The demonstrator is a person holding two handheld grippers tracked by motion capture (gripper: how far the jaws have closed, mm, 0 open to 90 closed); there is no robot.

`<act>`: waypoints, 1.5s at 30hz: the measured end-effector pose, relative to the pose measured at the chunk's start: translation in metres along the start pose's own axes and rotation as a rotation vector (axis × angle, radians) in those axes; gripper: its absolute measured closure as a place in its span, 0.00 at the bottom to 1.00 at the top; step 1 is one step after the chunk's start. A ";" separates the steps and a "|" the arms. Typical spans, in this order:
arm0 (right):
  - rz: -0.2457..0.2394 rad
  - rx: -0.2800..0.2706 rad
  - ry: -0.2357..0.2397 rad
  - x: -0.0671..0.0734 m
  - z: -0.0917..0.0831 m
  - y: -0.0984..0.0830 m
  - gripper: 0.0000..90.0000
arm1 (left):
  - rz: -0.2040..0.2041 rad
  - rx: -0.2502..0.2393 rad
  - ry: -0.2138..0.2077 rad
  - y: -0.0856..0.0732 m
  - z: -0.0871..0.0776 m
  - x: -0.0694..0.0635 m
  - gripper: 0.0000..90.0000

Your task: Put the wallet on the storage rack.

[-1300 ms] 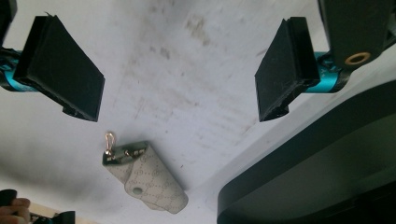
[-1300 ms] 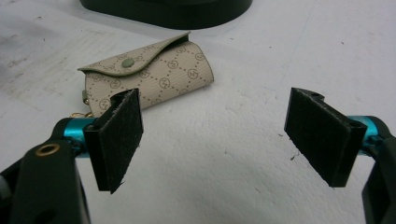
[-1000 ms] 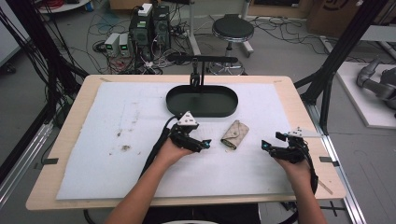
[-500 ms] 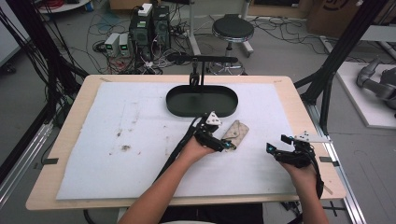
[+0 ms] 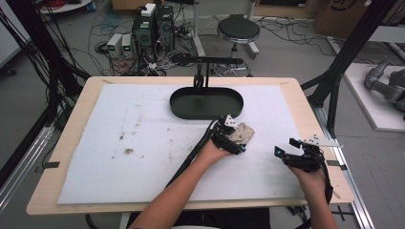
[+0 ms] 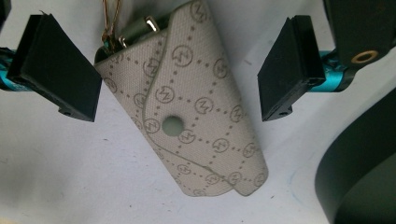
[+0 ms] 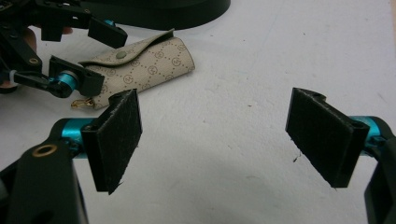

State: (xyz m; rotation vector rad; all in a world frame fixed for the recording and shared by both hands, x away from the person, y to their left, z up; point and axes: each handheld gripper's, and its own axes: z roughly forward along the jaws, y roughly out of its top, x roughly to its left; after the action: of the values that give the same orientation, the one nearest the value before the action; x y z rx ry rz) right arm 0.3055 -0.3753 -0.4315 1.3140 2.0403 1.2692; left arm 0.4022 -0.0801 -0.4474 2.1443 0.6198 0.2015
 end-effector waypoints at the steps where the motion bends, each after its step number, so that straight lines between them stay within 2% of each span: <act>1: -0.006 -0.001 -0.001 0.000 0.000 0.000 0.21 | 0.008 0.017 -0.002 0.000 0.003 -0.001 0.15; 4: -0.005 -0.001 0.001 0.001 0.001 0.000 0.21 | 0.027 0.058 0.010 0.001 0.008 -0.004 0.15; 7: -0.006 -0.001 0.000 0.001 0.001 0.000 0.21 | 0.034 0.071 0.017 0.001 0.010 -0.005 0.15; 12: -0.006 0.005 0.001 0.001 0.001 0.001 0.21 | 0.077 0.094 0.048 0.002 0.012 -0.010 0.15; 15: -0.010 0.003 0.000 0.002 0.002 0.001 0.21 | 0.077 0.092 0.040 0.002 0.011 -0.009 0.18; 20: -0.002 0.006 0.000 0.002 0.001 0.001 0.21 | 0.062 0.068 0.039 0.000 0.007 -0.008 0.36; 30: -0.006 0.004 0.002 0.001 0.002 0.000 0.21 | 0.060 0.062 0.019 0.001 0.003 -0.004 0.41; 37: -0.002 0.003 0.001 0.001 0.002 0.001 0.21 | 0.061 0.011 0.016 0.006 -0.021 0.006 0.41; 42: -0.006 0.005 0.006 0.004 0.004 0.002 0.21 | 0.068 -0.029 0.027 0.009 -0.044 0.022 0.41; 43: -0.009 0.006 0.006 0.005 0.004 0.002 0.21 | 0.058 -0.039 0.037 0.009 -0.048 0.027 0.41; 45: -0.012 0.006 0.005 0.005 0.004 0.003 0.21 | 0.065 -0.031 0.055 0.010 -0.058 0.037 0.41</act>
State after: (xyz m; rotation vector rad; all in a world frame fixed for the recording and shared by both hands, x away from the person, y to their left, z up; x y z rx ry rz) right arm 0.3073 -0.3683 -0.4308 1.3006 2.0543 1.2630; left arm 0.4167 -0.0255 -0.4072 2.1366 0.5753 0.3050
